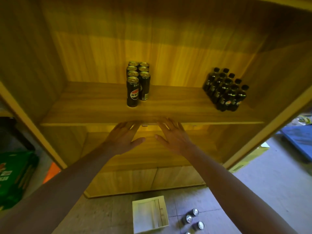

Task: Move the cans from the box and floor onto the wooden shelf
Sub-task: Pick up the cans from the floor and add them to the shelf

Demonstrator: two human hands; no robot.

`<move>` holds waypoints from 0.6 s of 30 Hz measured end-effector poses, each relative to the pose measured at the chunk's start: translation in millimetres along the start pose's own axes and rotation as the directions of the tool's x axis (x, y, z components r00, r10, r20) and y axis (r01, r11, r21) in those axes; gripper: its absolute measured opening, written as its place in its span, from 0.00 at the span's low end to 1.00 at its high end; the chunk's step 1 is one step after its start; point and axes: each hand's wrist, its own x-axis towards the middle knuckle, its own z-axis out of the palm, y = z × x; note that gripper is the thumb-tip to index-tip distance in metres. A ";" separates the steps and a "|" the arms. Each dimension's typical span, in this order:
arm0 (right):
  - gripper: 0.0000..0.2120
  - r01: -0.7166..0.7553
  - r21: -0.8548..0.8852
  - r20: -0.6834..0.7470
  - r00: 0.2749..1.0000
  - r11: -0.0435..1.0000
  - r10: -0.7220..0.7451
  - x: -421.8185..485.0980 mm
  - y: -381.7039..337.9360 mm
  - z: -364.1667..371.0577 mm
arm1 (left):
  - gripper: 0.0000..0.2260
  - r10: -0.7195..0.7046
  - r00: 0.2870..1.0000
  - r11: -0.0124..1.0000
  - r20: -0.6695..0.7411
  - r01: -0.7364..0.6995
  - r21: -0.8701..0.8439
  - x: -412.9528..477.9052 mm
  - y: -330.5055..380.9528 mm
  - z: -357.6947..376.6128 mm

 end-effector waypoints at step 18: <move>0.33 -0.511 0.104 0.090 0.859 0.853 0.504 -318.1 187.9 42.1 | 0.30 0.332 0.924 0.943 0.192 -0.322 -0.081 10.7 347.8 94.8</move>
